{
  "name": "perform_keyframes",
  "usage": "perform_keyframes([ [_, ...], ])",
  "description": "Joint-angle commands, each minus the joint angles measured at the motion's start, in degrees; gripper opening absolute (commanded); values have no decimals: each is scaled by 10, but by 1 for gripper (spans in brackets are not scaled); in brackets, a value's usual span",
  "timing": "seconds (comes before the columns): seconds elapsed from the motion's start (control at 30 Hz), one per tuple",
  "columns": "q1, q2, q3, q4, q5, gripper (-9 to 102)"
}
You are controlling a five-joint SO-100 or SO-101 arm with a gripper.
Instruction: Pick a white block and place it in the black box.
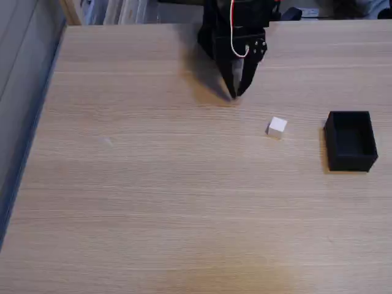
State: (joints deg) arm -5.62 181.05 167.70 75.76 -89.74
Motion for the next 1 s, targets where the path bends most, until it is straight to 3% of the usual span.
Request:
perform_keyframes([
  [0.0, -33, -65, -72, -9, 37, 3],
  [0.3, -122, -245, -218, -21, 160, 19],
  [0.5, -156, -361, -300, -38, 279, 23],
  [0.97, -127, -491, -306, -169, 306, 28],
])
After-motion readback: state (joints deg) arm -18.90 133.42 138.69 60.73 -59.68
